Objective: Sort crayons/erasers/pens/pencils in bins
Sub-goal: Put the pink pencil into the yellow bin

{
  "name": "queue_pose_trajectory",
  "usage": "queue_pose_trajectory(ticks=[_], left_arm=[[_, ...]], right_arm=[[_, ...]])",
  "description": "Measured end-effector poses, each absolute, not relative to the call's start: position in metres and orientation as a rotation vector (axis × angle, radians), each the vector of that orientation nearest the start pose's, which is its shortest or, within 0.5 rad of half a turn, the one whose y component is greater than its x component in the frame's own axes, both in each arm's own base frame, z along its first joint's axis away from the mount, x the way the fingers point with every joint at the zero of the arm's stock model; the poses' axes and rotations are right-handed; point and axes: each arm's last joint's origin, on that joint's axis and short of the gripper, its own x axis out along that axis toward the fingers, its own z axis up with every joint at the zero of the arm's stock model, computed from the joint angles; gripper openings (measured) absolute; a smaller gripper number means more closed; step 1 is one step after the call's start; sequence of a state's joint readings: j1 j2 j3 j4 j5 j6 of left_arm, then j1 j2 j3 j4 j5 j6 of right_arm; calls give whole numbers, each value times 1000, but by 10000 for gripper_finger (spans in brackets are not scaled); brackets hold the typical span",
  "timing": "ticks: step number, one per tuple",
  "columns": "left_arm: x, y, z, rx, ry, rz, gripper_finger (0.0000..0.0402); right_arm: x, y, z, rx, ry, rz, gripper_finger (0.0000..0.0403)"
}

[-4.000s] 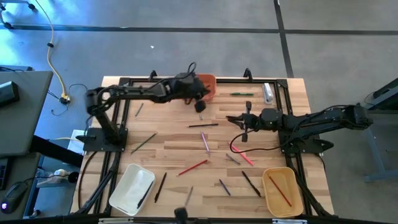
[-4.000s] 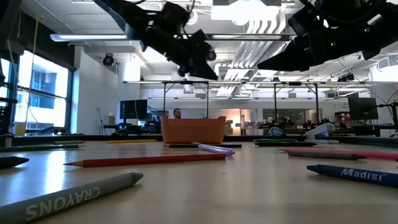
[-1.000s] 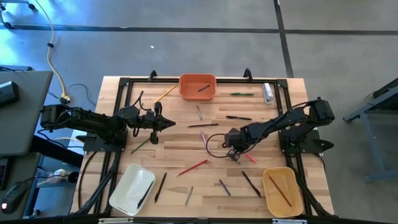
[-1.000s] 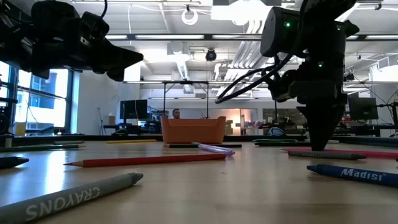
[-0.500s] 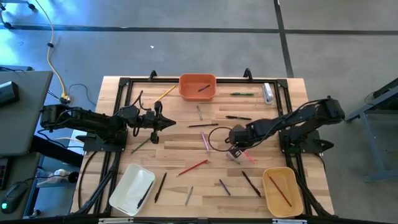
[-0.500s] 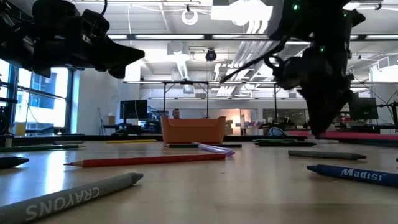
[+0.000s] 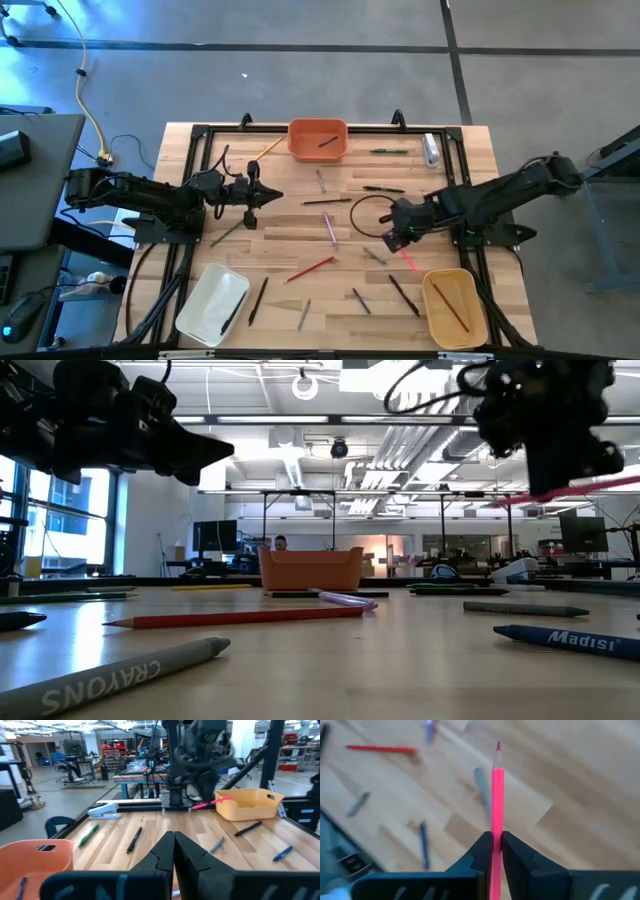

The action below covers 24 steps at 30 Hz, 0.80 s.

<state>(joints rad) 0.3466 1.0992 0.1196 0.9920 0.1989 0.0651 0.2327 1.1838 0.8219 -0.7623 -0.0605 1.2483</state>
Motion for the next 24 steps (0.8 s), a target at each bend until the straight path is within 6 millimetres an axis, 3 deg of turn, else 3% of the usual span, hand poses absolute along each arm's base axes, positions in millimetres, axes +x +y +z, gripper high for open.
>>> queue_pose_trajectory(ticks=[7,12,19,24], left_arm=[[174,57,170,93,-5,150,0],[174,57,170,93,-5,150,0],[174,57,170,85,-6,148,0],[174,57,169,64,3,147,0]], right_arm=[[186,88,256,1124,1130,-391,27],[165,120,268,1185,1232,-398,27],[121,156,252,1206,1378,-539,27],[105,174,232,1123,1413,-635,27]])
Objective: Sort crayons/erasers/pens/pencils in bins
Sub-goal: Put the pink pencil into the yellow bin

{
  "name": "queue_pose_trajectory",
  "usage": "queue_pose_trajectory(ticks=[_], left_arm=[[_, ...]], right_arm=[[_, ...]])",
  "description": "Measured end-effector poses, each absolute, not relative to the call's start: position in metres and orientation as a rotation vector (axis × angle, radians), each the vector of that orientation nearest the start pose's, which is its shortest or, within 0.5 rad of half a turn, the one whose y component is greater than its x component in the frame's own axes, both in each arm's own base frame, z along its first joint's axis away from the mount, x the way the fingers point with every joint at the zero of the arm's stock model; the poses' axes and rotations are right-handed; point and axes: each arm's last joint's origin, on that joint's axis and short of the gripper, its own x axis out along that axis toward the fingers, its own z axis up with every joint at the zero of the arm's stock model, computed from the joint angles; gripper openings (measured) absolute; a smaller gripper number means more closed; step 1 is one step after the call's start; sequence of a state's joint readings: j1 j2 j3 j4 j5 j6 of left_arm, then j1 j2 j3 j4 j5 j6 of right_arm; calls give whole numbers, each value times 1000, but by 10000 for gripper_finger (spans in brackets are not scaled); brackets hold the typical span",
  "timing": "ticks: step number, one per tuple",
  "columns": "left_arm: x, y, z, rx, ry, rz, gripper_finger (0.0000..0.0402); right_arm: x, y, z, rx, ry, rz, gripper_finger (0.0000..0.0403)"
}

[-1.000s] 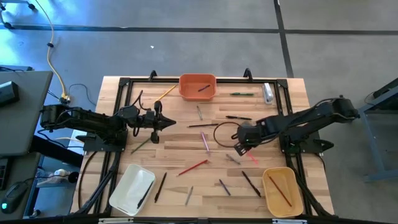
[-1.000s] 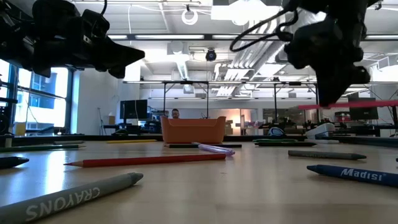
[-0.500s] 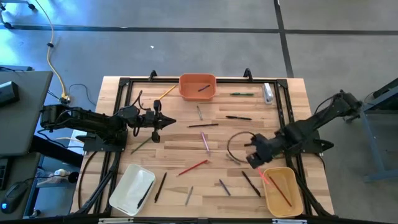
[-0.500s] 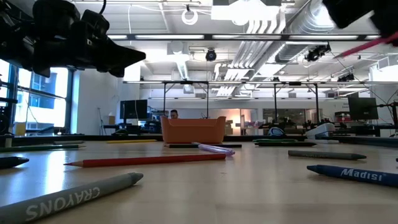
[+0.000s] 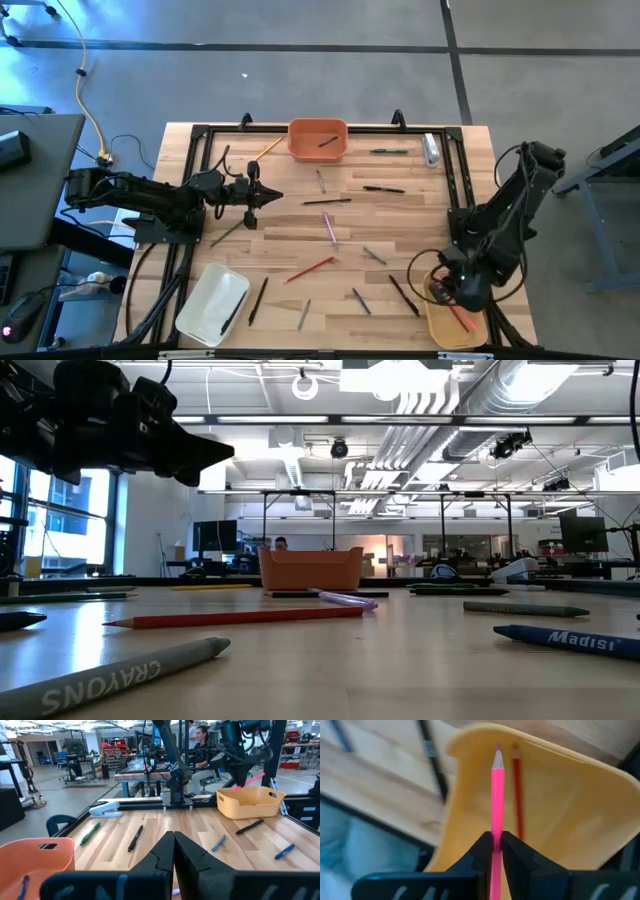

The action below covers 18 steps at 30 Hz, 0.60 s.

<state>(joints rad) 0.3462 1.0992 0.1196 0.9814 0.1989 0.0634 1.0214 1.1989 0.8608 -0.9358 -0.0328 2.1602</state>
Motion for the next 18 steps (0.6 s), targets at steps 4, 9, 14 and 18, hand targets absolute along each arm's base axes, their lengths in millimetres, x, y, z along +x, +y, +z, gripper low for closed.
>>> queue_pose_trajectory(ticks=[4,9,14,18], left_arm=[[174,57,167,49,25,145,0],[174,57,166,47,36,145,0],[174,57,166,46,36,146,0],[174,57,166,46,36,146,0]], right_arm=[[103,177,213,1058,1411,-691,27],[105,178,199,998,1368,-717,27],[108,181,190,980,1348,-731,27],[110,185,186,977,1351,-723,32]])
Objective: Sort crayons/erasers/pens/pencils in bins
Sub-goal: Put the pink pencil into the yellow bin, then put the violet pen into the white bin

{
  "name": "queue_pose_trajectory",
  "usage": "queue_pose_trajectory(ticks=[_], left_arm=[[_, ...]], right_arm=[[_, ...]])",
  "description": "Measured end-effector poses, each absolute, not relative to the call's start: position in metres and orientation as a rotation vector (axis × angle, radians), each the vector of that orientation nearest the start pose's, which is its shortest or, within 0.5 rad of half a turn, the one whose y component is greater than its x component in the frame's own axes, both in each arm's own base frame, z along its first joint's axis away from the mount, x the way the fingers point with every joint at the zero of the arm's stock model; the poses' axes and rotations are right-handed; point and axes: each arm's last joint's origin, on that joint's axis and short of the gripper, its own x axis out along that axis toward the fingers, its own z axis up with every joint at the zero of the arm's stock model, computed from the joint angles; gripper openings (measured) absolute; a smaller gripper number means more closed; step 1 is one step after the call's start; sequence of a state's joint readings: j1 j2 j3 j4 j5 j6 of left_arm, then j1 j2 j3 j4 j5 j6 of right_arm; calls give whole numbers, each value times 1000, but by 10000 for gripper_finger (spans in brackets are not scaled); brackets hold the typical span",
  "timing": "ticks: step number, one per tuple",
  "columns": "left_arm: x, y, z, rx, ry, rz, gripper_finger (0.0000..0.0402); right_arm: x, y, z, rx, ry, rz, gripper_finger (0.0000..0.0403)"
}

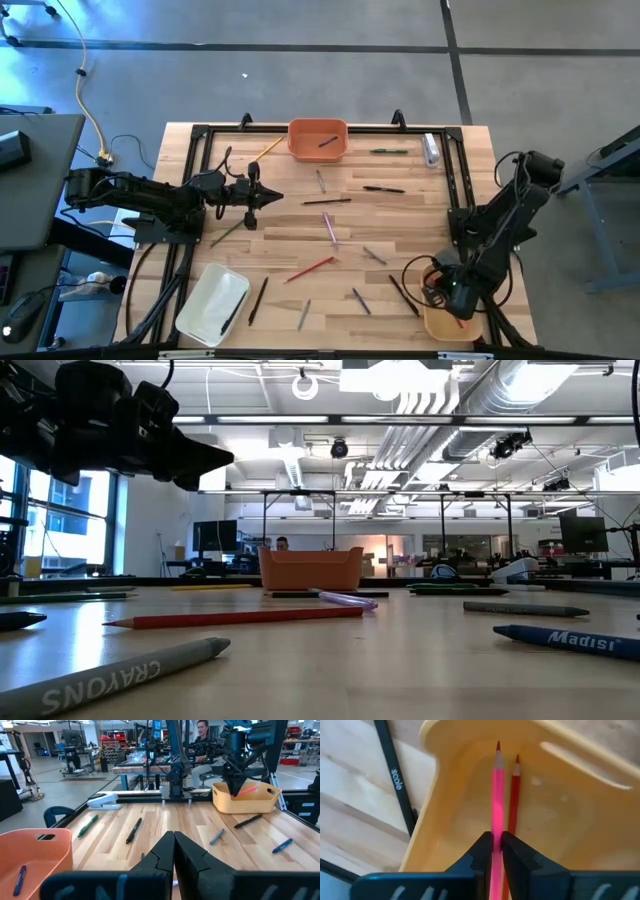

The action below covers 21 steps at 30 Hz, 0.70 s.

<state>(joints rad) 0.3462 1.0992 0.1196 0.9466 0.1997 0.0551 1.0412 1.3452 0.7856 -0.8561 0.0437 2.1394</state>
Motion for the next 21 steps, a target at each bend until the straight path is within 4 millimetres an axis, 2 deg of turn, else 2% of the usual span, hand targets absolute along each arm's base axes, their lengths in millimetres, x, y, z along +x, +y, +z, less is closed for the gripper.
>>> queue_pose_trajectory(ticks=[5,10,21], left_arm=[[174,57,165,44,44,147,0],[174,57,164,44,47,148,0],[174,57,164,43,47,147,0]], right_arm=[[111,191,188,985,1435,-660,65],[112,195,204,871,1484,-560,94],[116,200,226,658,1509,-306,93]])
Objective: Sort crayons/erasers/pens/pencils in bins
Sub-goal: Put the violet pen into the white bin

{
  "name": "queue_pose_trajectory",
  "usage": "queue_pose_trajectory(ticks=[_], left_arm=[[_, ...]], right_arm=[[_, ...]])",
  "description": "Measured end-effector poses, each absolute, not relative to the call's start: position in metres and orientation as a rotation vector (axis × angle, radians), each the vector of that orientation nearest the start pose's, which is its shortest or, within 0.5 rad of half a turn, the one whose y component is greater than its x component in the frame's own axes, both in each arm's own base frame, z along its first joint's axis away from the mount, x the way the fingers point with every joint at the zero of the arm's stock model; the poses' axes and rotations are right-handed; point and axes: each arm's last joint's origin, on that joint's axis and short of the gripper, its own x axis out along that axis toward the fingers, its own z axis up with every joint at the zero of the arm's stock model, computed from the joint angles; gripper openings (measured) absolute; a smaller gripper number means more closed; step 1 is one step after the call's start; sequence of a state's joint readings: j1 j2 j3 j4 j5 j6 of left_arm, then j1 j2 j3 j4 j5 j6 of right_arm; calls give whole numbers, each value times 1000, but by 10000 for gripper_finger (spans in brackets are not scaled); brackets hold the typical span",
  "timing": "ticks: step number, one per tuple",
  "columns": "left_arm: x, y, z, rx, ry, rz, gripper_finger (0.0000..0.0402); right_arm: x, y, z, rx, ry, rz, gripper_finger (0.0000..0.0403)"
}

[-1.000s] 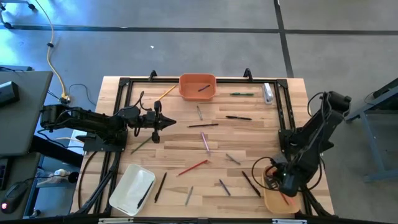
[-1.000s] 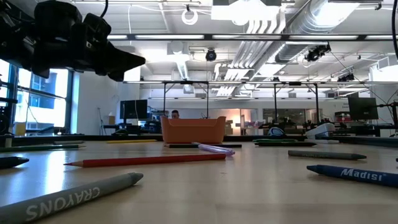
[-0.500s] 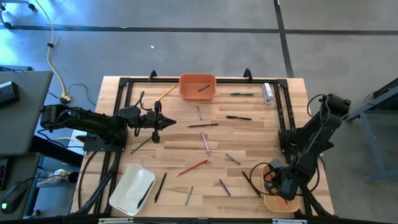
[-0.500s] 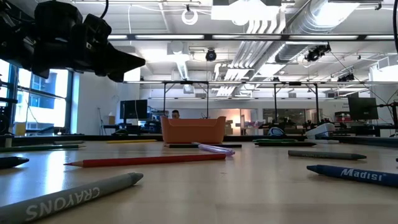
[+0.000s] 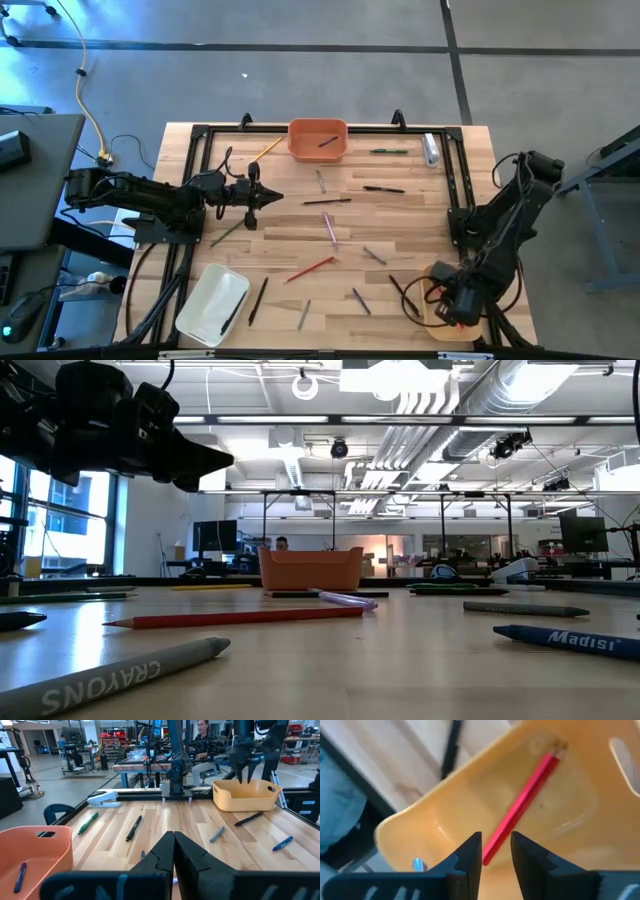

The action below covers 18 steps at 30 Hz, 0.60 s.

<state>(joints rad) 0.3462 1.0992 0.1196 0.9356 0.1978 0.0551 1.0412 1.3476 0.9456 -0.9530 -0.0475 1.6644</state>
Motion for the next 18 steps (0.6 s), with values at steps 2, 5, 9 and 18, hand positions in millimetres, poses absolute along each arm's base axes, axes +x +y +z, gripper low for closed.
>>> queue_pose_trajectory(ticks=[2,5,9,18], left_arm=[[174,57,164,43,47,147,0],[174,57,164,38,46,147,0],[174,57,164,25,45,147,0],[174,57,164,24,50,147,0]], right_arm=[[117,201,232,628,1488,-264,80],[117,200,244,631,1453,-254,51],[117,195,260,596,1335,-189,8],[131,173,273,255,849,29,0]])
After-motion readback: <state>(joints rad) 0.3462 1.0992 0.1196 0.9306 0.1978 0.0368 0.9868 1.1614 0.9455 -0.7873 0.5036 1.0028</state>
